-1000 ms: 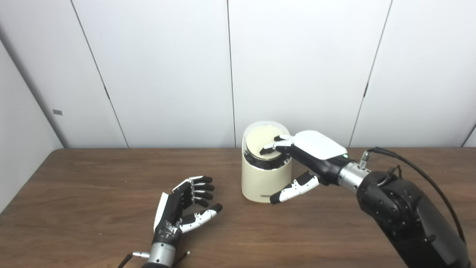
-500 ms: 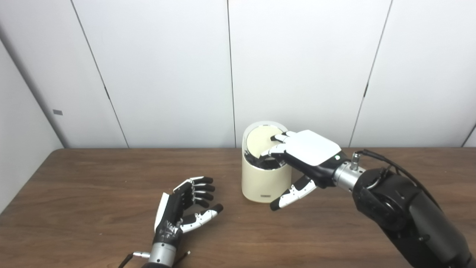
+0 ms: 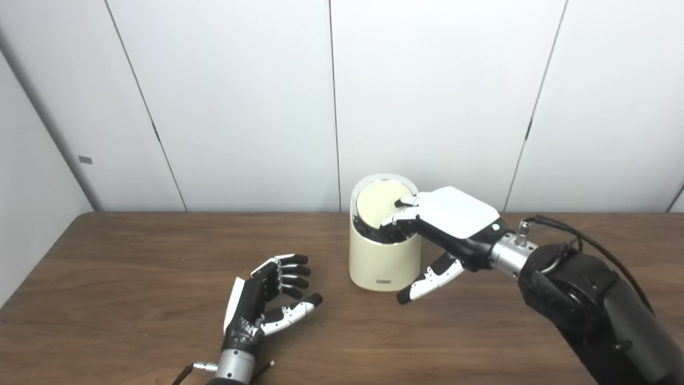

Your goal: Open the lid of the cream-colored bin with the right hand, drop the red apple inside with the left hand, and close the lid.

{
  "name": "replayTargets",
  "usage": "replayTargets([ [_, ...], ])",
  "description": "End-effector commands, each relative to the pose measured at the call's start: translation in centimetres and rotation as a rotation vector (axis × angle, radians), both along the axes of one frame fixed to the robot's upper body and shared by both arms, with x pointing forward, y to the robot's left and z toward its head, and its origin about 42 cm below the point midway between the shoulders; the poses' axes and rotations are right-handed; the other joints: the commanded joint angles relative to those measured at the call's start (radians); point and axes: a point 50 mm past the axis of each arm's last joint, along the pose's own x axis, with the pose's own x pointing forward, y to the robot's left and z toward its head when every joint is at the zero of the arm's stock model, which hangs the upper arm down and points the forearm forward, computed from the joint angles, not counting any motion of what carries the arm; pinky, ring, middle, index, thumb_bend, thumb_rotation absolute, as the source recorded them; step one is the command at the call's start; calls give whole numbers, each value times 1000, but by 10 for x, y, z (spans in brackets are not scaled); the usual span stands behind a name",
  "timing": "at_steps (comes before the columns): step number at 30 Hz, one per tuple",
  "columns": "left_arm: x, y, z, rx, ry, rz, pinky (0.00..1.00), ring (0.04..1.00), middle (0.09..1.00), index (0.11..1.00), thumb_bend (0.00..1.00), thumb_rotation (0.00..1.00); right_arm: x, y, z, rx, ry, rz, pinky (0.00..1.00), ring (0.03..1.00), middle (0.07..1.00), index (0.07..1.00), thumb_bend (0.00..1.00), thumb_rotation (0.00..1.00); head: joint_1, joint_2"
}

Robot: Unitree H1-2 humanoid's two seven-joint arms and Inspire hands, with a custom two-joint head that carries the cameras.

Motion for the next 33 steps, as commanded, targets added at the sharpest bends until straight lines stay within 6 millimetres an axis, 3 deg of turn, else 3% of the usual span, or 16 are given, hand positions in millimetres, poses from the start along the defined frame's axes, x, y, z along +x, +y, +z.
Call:
replayTargets([
  [1, -15, -3, -19, -15, 60, 5, 503, 573, 634, 686, 666, 0, 2, -4, 26, 134, -74, -7, 864, 911, 781, 797, 704, 594, 1, 1],
  [4, -14, -2, -19, -18, 57, 2, 506, 574, 632, 686, 665, 0, 3, -17, 26, 296, -84, -41, 747, 854, 799, 829, 685, 541, 0, 2],
  [6, -14, -2, -19, -20, 56, 3, 512, 573, 628, 684, 668, 0, 5, -26, 20, 404, -61, -77, 673, 817, 802, 837, 686, 450, -1, 3],
  [10, -14, -2, -19, -28, 53, 2, 491, 569, 629, 683, 664, 0, 3, -44, 2, 522, -8, -152, 639, 790, 809, 837, 691, 370, -3, 2],
  [13, -15, -1, -18, -33, 53, 3, 480, 564, 628, 681, 671, 0, -2, -55, -16, 577, 39, -204, 683, 824, 854, 869, 714, 331, -3, 1],
  [22, -14, -1, -18, -41, 41, -6, 486, 567, 629, 676, 666, 0, -16, -83, -77, 705, 150, -321, 645, 802, 869, 889, 757, 268, -14, -2],
  [27, -12, 1, -19, -58, 36, -20, 495, 570, 638, 680, 668, 0, -20, -89, -99, 818, 147, -323, 703, 808, 869, 872, 787, 216, -35, -19],
  [33, -13, 3, -19, -58, 9, -31, 502, 580, 643, 682, 667, 0, -24, -87, -126, 922, 154, -320, 775, 843, 884, 882, 778, 238, -50, -27],
])
